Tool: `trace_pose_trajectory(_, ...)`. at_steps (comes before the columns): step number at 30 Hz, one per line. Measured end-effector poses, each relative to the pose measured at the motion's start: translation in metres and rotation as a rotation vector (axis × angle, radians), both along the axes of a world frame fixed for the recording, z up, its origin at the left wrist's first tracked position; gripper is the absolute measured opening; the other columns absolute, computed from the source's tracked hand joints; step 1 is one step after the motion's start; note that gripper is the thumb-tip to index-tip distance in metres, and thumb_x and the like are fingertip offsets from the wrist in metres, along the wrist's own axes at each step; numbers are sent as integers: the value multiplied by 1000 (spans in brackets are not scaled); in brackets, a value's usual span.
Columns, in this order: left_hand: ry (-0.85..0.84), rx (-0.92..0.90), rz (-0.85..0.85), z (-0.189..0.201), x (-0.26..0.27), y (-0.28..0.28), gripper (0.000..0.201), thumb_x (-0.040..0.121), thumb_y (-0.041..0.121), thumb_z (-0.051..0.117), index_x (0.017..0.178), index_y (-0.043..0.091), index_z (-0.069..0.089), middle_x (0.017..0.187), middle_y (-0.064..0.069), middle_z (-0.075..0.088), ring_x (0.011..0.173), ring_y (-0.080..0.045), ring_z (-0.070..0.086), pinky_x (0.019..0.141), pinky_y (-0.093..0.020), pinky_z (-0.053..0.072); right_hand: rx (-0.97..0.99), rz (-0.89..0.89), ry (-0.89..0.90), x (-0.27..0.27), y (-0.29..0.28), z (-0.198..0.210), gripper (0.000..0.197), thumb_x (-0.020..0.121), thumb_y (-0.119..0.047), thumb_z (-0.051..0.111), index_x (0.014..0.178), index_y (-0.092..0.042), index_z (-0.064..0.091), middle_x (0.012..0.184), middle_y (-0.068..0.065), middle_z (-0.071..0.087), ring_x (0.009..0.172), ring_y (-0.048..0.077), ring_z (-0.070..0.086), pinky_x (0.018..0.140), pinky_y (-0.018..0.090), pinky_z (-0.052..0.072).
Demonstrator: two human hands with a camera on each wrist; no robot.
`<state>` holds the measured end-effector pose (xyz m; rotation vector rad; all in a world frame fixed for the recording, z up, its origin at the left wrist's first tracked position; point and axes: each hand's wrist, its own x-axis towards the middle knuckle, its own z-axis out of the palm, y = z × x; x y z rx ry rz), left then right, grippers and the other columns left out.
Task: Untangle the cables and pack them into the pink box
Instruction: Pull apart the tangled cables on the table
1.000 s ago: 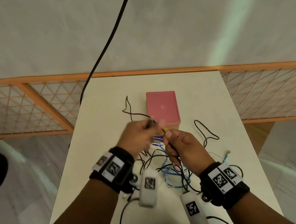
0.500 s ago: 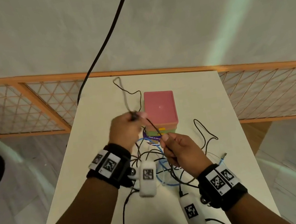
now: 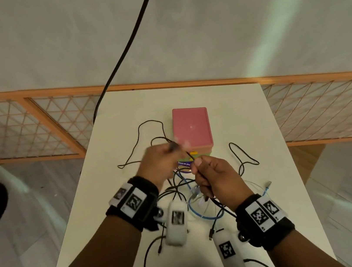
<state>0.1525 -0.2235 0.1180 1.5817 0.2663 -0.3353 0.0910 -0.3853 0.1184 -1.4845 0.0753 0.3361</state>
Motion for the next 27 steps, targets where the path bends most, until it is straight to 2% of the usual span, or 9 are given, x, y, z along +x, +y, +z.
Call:
trace_pose_trajectory(3,-150,153,-106,4,-7,-9,33,94,30,75,82,-1,78,64,-16,64,43,-5,43,47,-16,35,-6,-14,-16,1,2,-3,31,109,-21,40,87,-6,57,55,-5,38,41,11,32,42,22,32)
trace_pose_trajectory(8,-107,-79,406,15,16,-3,33,96,36,71,83,7,78,66,1,62,43,-9,33,41,-20,25,-51,73,-29,3,-5,3,29,108,-28,41,92,-9,56,60,4,34,36,15,32,38,19,28)
trace_pose_trajectory(14,-128,25,-15,16,9,3,39,99,31,67,93,-7,75,68,-2,65,41,-8,38,40,-16,29,3,26,4,-2,-2,-8,26,108,-22,42,90,-8,55,57,-1,25,45,9,21,41,19,24)
trace_pose_trajectory(17,-225,173,13,7,8,8,43,98,35,68,87,-6,75,64,-3,62,41,-9,37,45,-20,31,-150,42,-49,3,1,-13,27,108,-25,44,90,-13,60,57,1,43,47,12,40,45,20,35)
trace_pose_trajectory(19,-302,294,-11,2,11,17,49,98,44,65,82,-2,75,63,-13,61,46,-14,38,50,-27,33,-382,21,-136,8,4,-18,26,105,-28,49,88,-27,69,77,-4,65,67,10,61,60,22,47)
trace_pose_trajectory(20,-323,364,-35,2,11,21,54,97,49,62,82,-1,74,62,-17,57,49,-16,38,53,-30,33,-460,-10,-163,13,7,-19,26,104,-27,51,90,-30,72,88,-7,68,78,3,65,70,18,48)
trace_pose_trajectory(22,-316,417,-61,5,9,26,53,99,51,58,88,2,75,57,-9,45,54,-17,37,56,-35,34,-496,-81,-133,30,12,-14,25,104,-20,51,97,-20,75,90,-13,67,76,-11,63,65,3,42)
trace_pose_trajectory(25,-77,92,-24,8,10,33,35,88,43,55,83,11,69,60,6,41,51,-13,31,49,-26,25,-524,-129,-78,67,22,-10,24,102,-14,50,99,-8,73,80,-13,65,64,-3,59,49,3,42)
trace_pose_trajectory(27,42,-122,-9,8,10,36,24,74,33,47,73,11,58,61,3,38,49,-11,26,49,-27,18,-574,-129,-70,93,31,-13,18,99,-16,53,97,-10,70,75,-5,69,62,13,63,57,20,53)
